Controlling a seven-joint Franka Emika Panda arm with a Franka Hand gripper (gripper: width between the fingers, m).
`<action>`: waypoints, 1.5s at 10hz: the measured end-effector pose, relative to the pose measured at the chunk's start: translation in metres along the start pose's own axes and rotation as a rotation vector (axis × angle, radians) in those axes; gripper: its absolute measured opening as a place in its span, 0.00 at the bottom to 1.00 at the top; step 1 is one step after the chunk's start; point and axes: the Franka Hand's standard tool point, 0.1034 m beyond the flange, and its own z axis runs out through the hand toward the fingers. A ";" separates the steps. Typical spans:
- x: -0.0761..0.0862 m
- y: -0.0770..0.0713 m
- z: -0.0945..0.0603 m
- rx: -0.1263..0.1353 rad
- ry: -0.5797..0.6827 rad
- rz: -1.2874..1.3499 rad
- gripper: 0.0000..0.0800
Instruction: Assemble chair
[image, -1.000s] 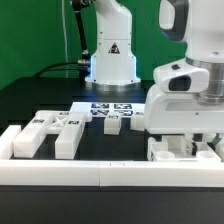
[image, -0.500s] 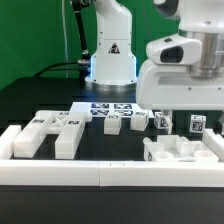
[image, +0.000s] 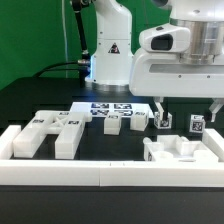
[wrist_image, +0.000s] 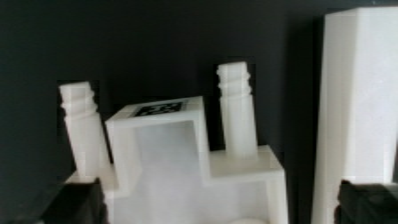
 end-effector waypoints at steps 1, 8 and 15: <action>0.000 0.000 0.000 0.000 0.000 0.000 0.81; -0.081 0.045 0.009 0.016 -0.016 0.175 0.81; -0.100 0.067 0.020 0.043 -0.069 0.282 0.81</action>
Offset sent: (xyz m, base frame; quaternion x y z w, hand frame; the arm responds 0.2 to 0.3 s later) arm -0.0761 -0.0408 0.0091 -0.0490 0.0120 0.1353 0.9895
